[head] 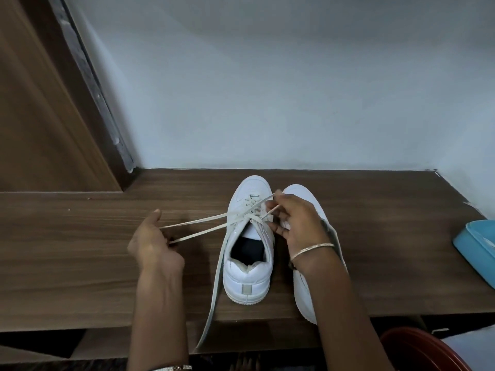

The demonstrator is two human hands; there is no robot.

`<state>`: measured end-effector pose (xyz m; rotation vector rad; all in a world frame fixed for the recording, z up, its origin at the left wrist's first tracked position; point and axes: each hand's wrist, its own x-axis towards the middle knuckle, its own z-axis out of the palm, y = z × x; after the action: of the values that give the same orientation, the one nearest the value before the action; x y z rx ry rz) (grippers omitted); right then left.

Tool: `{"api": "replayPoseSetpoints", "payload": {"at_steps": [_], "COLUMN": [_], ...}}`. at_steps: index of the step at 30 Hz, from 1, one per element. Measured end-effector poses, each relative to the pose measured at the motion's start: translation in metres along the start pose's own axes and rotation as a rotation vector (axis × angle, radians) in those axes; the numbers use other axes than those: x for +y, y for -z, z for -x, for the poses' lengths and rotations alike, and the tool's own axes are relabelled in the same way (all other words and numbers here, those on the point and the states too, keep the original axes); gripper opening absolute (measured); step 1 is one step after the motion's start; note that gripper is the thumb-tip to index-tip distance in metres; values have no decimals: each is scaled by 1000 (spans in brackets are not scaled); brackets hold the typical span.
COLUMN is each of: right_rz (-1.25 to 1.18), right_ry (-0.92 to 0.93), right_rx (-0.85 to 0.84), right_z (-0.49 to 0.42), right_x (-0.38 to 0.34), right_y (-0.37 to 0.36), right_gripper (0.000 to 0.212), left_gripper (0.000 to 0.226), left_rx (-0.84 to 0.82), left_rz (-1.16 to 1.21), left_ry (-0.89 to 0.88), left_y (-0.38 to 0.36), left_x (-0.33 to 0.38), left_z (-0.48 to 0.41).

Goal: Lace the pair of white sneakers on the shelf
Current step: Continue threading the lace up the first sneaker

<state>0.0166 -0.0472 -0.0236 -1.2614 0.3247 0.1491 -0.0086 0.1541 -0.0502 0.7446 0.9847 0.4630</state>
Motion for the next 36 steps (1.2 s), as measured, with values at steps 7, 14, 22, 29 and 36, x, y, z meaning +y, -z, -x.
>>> {"api": "replayPoseSetpoints", "payload": {"at_steps": [7, 14, 22, 29, 36], "right_rz": [-498, -558, 660, 990, 1162], "right_ry": [-55, 117, 418, 613, 460], "right_rx": [-11, 81, 583, 412, -94], "right_z": [-1, -10, -13, 5, 8], "right_x": [-34, -43, -33, -28, 7], "right_y": [39, 84, 87, 37, -3], "right_gripper": [33, 40, 16, 18, 19], "left_gripper": [12, 26, 32, 6, 22], "left_rx": [79, -445, -842, -783, -486], "left_rz": [-223, -955, -1099, -1007, -1027], "left_ry": [-338, -964, -917, -940, -926], "left_y": [5, -11, -19, -23, -19], "left_x": [-7, -23, -47, -53, -54], "left_z": [-15, 10, 7, 5, -7]}}
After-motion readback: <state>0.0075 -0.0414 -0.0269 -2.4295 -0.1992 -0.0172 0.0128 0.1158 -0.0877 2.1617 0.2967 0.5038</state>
